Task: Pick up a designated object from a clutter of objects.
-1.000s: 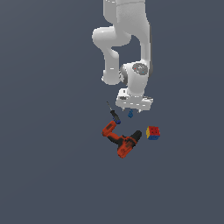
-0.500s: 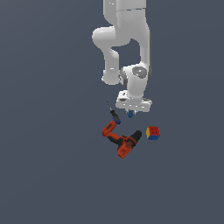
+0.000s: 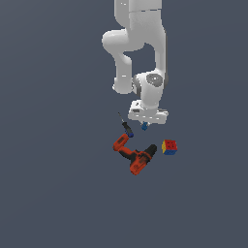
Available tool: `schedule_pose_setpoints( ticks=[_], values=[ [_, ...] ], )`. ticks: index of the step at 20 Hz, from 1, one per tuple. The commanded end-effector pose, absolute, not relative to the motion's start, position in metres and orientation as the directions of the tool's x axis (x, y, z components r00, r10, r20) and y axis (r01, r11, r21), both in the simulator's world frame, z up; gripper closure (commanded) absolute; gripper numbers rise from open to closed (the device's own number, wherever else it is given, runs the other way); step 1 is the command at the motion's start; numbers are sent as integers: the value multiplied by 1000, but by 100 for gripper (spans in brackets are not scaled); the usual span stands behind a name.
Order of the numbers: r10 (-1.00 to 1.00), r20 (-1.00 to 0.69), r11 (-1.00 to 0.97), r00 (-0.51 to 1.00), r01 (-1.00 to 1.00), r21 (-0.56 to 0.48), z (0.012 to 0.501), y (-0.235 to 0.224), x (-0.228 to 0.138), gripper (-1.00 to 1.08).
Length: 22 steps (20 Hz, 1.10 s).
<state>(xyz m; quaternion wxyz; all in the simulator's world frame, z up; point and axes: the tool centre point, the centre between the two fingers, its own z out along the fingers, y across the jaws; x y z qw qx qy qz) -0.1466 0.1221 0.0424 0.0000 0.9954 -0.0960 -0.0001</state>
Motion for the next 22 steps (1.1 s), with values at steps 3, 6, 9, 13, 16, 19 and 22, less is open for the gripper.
schedule_pose_setpoints(
  ticks=[3,6,9,13,16,19,22],
  values=[
    [-191,0,-982,982,-191,0,45,121,-145,108],
    [-191,0,-982,982,-191,0,52,118,-141,108],
    [-191,0,-982,982,-191,0,61,114,-135,108],
    [-191,-1,-982,982,-191,-1,79,106,-123,108],
    [-191,-1,-982,982,-191,-2,97,98,-112,108],
    [-190,-1,-982,982,-190,-3,118,89,-99,108],
    [-190,-2,-982,982,-190,-4,142,79,-84,108]
  ],
)
